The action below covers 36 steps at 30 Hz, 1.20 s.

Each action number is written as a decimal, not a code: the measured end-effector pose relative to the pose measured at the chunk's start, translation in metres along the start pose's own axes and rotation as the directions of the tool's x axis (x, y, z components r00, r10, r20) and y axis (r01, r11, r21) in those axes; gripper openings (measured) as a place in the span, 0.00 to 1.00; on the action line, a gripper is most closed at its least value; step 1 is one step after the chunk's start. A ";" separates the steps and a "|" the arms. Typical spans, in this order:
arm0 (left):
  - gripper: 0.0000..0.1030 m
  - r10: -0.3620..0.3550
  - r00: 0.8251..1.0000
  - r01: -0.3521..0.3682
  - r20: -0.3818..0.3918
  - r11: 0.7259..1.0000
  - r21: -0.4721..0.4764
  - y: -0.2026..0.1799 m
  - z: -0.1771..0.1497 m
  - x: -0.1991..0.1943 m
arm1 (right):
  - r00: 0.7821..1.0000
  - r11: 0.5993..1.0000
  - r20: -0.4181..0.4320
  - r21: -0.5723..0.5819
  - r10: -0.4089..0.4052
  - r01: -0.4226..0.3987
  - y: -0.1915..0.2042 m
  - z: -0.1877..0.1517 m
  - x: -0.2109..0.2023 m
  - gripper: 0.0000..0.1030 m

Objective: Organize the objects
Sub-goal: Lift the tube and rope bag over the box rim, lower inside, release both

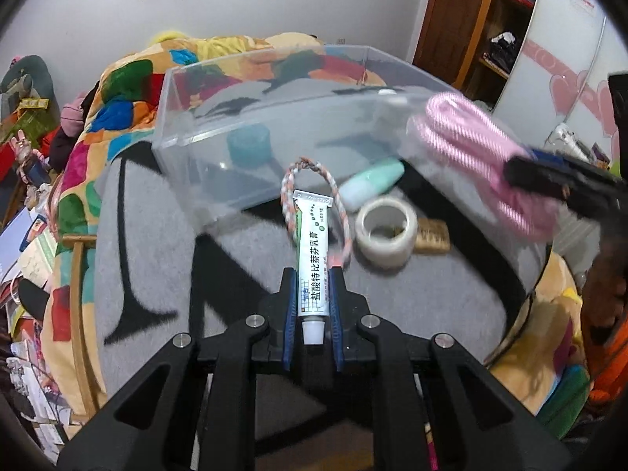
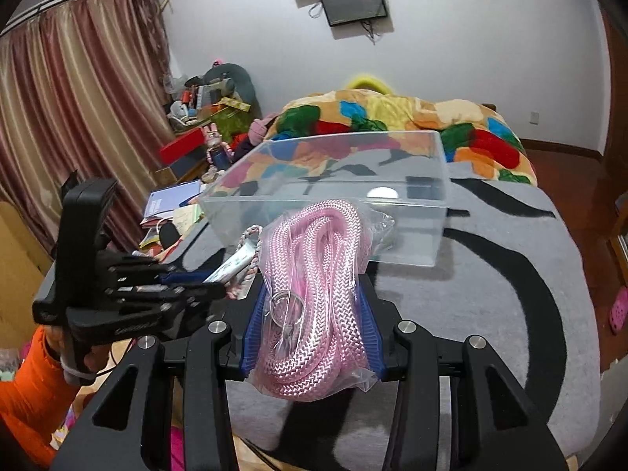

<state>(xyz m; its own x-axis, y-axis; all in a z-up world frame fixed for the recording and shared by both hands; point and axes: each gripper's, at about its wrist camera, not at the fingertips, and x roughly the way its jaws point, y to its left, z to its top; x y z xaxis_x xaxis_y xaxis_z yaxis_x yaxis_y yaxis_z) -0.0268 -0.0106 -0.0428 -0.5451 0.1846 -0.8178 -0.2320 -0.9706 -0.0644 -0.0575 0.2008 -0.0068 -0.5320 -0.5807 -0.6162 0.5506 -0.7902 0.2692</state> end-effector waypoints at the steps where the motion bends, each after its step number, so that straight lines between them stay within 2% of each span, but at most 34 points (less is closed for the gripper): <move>1: 0.14 0.000 1.000 0.000 0.005 1.000 -0.002 0.000 -0.003 -0.003 | 1.000 1.000 -0.001 0.002 -0.002 0.002 -0.001 -0.001 0.000 0.39; 7: 0.14 0.016 0.995 -0.014 0.100 1.000 -0.023 0.005 -0.004 -0.038 | 1.000 1.000 0.013 0.009 -0.003 0.003 -0.003 0.003 -0.001 0.39; 16: 0.14 0.027 0.973 -0.004 0.229 0.995 -0.101 0.026 0.041 -0.056 | 0.993 1.000 0.117 -0.027 -0.014 0.017 0.011 0.044 -0.007 0.39; 23: 0.14 0.049 0.975 -0.012 0.218 0.986 -0.166 0.050 0.080 -0.031 | 0.989 0.998 0.144 -0.038 -0.047 0.053 0.019 0.085 0.024 0.39; 30: 0.14 0.047 0.984 -0.013 0.171 0.981 -0.195 0.063 0.107 0.003 | 0.995 0.996 0.062 -0.033 -0.077 0.080 0.014 0.109 0.078 0.39; 36: 0.14 0.060 0.990 -0.037 0.126 0.983 -0.178 0.060 0.115 0.027 | 0.996 0.995 -0.030 -0.042 -0.088 0.086 0.009 0.108 0.114 0.39</move>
<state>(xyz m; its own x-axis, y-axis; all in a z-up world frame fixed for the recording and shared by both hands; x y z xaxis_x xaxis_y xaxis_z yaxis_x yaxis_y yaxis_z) -0.1482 -0.0460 -0.0026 -0.6551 0.1442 -0.7416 -0.0646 -0.9887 -0.1352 -0.1828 0.1064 0.0055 -0.5584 -0.5028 -0.6598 0.5292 -0.8284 0.1835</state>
